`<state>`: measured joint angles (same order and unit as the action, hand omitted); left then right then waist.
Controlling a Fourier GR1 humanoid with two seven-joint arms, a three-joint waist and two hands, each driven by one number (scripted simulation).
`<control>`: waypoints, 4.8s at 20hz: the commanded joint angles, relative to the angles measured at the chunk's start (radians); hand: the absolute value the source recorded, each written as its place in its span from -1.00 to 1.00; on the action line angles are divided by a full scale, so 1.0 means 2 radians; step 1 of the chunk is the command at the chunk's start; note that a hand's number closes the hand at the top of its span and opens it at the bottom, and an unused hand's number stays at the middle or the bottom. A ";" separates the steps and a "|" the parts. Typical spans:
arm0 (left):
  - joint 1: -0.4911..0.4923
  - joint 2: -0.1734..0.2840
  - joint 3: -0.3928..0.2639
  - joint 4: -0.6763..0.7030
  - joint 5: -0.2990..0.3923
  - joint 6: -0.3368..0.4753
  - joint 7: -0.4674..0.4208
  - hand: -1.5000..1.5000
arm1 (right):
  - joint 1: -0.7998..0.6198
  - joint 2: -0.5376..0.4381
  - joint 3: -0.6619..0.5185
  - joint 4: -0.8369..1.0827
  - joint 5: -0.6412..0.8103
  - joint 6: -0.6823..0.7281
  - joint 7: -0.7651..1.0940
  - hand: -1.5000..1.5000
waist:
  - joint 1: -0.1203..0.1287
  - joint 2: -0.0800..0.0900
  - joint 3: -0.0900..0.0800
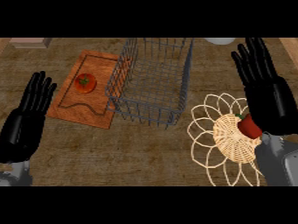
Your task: Pick the bell pepper from the placemat and place it in the basket
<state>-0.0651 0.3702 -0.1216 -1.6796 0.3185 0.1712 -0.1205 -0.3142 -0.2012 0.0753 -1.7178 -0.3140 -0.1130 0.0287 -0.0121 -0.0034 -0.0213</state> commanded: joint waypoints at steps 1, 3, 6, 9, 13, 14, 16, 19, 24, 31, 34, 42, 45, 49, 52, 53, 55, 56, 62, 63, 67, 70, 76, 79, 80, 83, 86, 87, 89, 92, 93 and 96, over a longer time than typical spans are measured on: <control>-0.023 0.012 0.014 0.022 -0.005 -0.018 0.005 0.00 | 0.004 -0.032 -0.001 0.001 -0.009 0.052 0.012 1.00 | 0.004 0.002 0.011; -0.018 0.032 -0.008 0.019 -0.022 -0.036 0.004 0.00 | -0.006 -0.101 -0.027 0.084 -0.045 0.169 -0.027 1.00 | 0.012 0.009 0.012; -0.029 0.064 -0.027 0.026 -0.061 -0.044 0.015 0.00 | -0.001 -0.166 -0.019 0.114 -0.060 0.283 -0.041 1.00 | 0.011 0.015 0.015; -0.032 0.053 -0.039 0.039 -0.048 -0.061 0.023 0.00 | 0.024 -0.143 0.049 0.066 -0.058 0.389 -0.146 1.00 | 0.004 0.011 0.014; -0.029 0.048 -0.041 0.039 -0.056 -0.058 0.034 0.00 | 0.111 -0.158 0.043 0.076 0.138 0.337 -0.305 -1.00 | -0.001 0.002 0.012; -0.047 0.046 -0.040 0.043 -0.058 -0.057 0.044 0.00 | 0.114 -0.126 0.067 0.073 0.185 0.281 -0.301 -1.00 | 0.000 0.002 0.012; -0.068 0.032 -0.046 0.061 -0.066 -0.051 0.052 0.00 | 0.100 -0.137 0.064 0.059 0.217 0.241 -0.275 -1.00 | -0.002 0.002 0.011; -0.048 0.036 -0.044 0.055 -0.067 -0.054 0.037 0.00 | 0.079 -0.177 0.014 0.039 0.253 0.187 -0.229 -1.00 | -0.002 0.000 0.010; -0.058 0.037 -0.039 0.058 -0.056 -0.063 0.057 0.00 | 0.030 -0.264 -0.052 -0.015 0.282 0.189 -0.142 -1.00 | -0.001 -0.001 0.009; -0.070 0.033 -0.038 0.066 -0.066 -0.067 0.057 0.00 | 0.030 -0.403 -0.033 -0.029 0.298 0.356 -0.096 -1.00 | 0.000 0.001 0.009; -0.043 0.038 -0.026 0.063 -0.063 -0.079 0.028 0.00 | 0.024 -0.431 -0.045 -0.028 0.268 0.420 -0.086 -1.00 | 0.006 0.001 0.010; -0.047 -0.004 -0.042 0.034 -0.103 -0.064 0.068 0.00 | 0.079 -0.450 -0.143 -0.004 0.272 0.473 -0.179 -1.00 | 0.001 0.000 0.011; -0.051 0.017 0.005 0.077 -0.081 -0.112 0.034 0.00 | 0.092 -0.445 -0.149 0.007 0.318 0.462 -0.219 -1.00 | 0.003 0.001 0.011; -0.055 0.014 0.012 0.062 -0.091 -0.122 0.048 0.00 | 0.053 -0.409 -0.127 0.048 0.333 0.443 -0.213 -1.00 | 0.008 0.002 0.011; -0.068 -0.003 0.007 0.051 -0.100 -0.110 0.072 0.00 | 0.053 -0.361 -0.096 0.032 0.342 0.424 -0.179 -1.00 | 0.008 0.002 0.011; -0.071 -0.022 -0.010 0.052 -0.113 -0.096 0.081 0.00 | 0.037 -0.372 -0.107 0.061 0.329 0.444 -0.187 -1.00 | 0.008 0.002 0.011; -0.063 -0.010 0.012 0.078 -0.116 -0.110 0.040 0.00 | 0.064 -0.327 -0.085 0.040 0.349 0.407 -0.182 -1.00 | 0.007 0.002 0.011; -0.040 -0.006 0.008 0.060 -0.110 -0.123 0.033 0.00 | 0.023 -0.339 -0.083 0.107 0.360 0.408 -0.215 -1.00 | 0.013 0.003 0.011; -0.056 -0.025 0.004 0.029 -0.123 -0.112 0.086 0.00 | 0.040 -0.257 -0.032 0.136 0.443 0.315 -0.238 -1.00 | 0.011 0.002 0.011; -0.048 -0.022 0.022 0.049 -0.122 -0.125 0.061 0.00 | 0.059 -0.265 -0.048 0.138 0.453 0.308 -0.269 -1.00 | 0.008 0.002 0.011; -0.074 -0.035 0.026 0.061 -0.137 -0.122 0.074 0.00 | 0.001 -0.244 -0.039 0.222 0.490 0.290 -0.286 -1.00 | 0.010 0.003 0.011; -0.070 -0.048 0.027 0.079 -0.150 -0.124 0.052 0.00 | 0.022 -0.239 -0.050 0.243 0.507 0.256 -0.333 -1.00 | 0.007 0.002 0.011; -0.051 -0.048 0.047 0.067 -0.152 -0.151 0.052 0.00 | 0.060 -0.225 -0.063 0.167 0.501 0.295 -0.330 -1.00 | 0.005 0.001 0.011; -0.069 -0.054 0.051 0.053 -0.153 -0.154 0.084 0.00 | 0.022 -0.214 -0.059 0.218 0.518 0.297 -0.346 -1.00 | 0.007 0.002 0.011; -0.039 -0.067 0.043 0.086 -0.169 -0.148 0.020 0.00 | 0.028 -0.205 -0.062 0.178 0.501 0.314 -0.318 -1.00 | 0.005 0.002 0.010; -0.035 -0.047 0.069 0.045 -0.146 -0.176 0.058 0.00 | 0.033 -0.233 -0.079 0.202 0.516 0.318 -0.342 -1.00 | 0.006 0.001 0.011; -0.055 -0.073 0.050 0.059 -0.174 -0.155 0.067 0.00 | 0.024 -0.224 -0.069 0.203 0.545 0.298 -0.335 -1.00 | 0.006 0.002 0.011; -0.066 -0.069 0.064 0.047 -0.161 -0.163 0.085 0.00 | 0.040 -0.200 -0.061 0.189 0.553 0.286 -0.317 -1.00 | 0.006 0.002 0.011; -0.047 -0.055 0.074 0.037 -0.161 -0.183 0.073 0.00 | 0.033 -0.200 -0.069 0.180 0.558 0.296 -0.311 -1.00 | 0.007 0.002 0.011; -0.059 -0.072 0.068 0.072 -0.181 -0.170 0.048 0.00 | 0.016 -0.177 -0.048 0.211 0.587 0.270 -0.312 -1.00 | 0.007 0.002 0.011; -0.071 -0.067 0.081 0.073 -0.171 -0.175 0.063 0.00 | 0.039 -0.194 -0.056 0.200 0.592 0.272 -0.325 -1.00 | 0.006 0.002 0.011; -0.062 -0.064 0.092 0.067 -0.163 -0.193 0.065 0.00 | 0.037 -0.176 -0.062 0.195 0.594 0.279 -0.317 -1.00 | 0.006 0.002 0.011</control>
<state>-0.1745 0.2395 0.0313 -1.5752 -0.0142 -0.1855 0.0177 -0.2311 -0.5666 -0.0312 -1.3318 0.8569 0.4282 -0.6008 0.0007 0.0000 0.0001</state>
